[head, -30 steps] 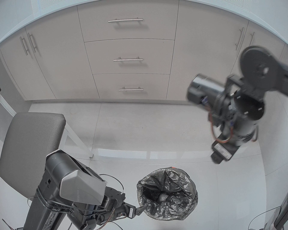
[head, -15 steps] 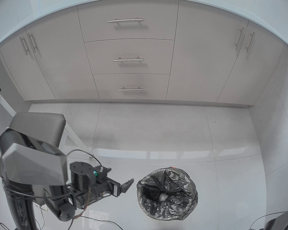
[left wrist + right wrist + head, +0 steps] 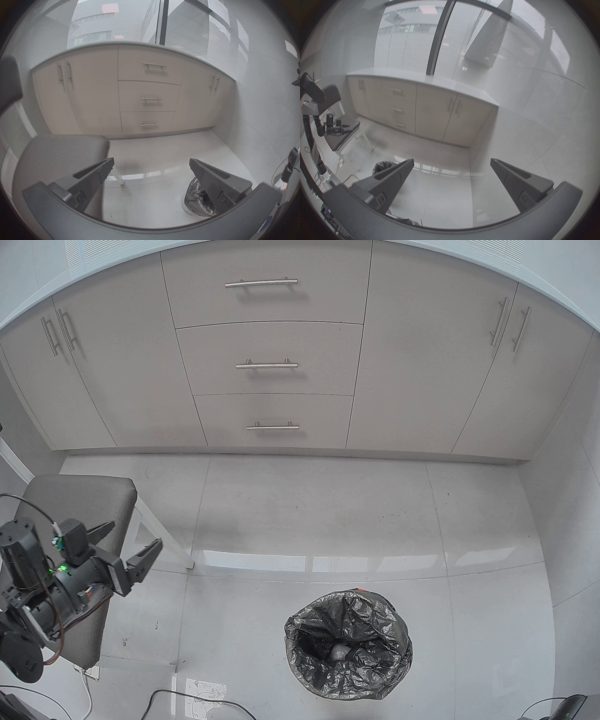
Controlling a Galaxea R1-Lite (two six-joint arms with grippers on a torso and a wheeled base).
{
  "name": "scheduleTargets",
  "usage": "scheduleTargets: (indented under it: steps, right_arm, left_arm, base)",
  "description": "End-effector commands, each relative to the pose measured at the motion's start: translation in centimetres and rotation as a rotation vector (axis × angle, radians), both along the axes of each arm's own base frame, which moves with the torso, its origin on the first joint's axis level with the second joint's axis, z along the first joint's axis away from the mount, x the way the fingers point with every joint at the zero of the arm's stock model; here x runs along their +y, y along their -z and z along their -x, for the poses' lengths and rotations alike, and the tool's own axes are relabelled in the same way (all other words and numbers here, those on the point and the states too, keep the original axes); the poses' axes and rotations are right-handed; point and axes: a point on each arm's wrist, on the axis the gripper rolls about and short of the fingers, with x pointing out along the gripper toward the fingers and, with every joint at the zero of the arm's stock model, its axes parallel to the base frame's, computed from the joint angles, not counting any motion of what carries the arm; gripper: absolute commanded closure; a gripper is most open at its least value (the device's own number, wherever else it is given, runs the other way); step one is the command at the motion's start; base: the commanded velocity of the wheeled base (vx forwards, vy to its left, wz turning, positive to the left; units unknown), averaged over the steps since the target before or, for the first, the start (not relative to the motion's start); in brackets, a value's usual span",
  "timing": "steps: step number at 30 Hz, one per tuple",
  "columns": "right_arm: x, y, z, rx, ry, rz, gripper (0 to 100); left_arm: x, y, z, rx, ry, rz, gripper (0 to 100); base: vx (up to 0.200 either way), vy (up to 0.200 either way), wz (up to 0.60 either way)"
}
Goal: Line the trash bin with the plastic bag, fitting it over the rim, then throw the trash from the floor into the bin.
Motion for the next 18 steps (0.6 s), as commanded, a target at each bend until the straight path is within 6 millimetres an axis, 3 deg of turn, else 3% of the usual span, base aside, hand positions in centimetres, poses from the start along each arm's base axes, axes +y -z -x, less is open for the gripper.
scheduleTargets:
  steps: [1, 3, 5, 12, 14, 18]
  right_arm:
    - [4.3, 12.8, 20.1, -0.740, 0.034, 0.044, 0]
    - [4.2, 14.0, 20.4, -0.749, 0.022, 0.044, 0]
    - [4.2, 14.4, 20.5, -0.743, 0.021, 0.044, 0]
    - [4.3, 14.5, 20.2, -0.722, 0.014, 0.046, 0]
    - [4.3, 14.5, 20.0, -0.715, 0.003, 0.049, 0]
    - [4.3, 14.8, 20.1, -0.699, -0.019, 0.044, 0]
  left_arm:
    - [1.8, -4.4, 23.3, -0.320, -0.241, -0.059, 0]
    - [1.3, -4.3, 25.6, -0.310, -0.179, -0.040, 0]
    - [1.3, -5.1, 26.0, -0.300, -0.168, -0.003, 0]
    - [2.6, -5.4, 25.4, -0.223, -0.004, 0.094, 0]
    - [2.8, -4.7, 25.1, -0.201, -0.017, 0.097, 0]
    - [3.1, -0.9, 24.8, -0.182, -0.052, 0.081, 0]
  base:
    - [0.000, 0.000, 0.00]
    - [0.000, 0.000, 0.00]
    - [0.000, 0.000, 0.00]
    - [0.000, 0.000, 0.00]
    - [0.000, 0.000, 0.00]
    - [0.000, 0.000, 0.00]
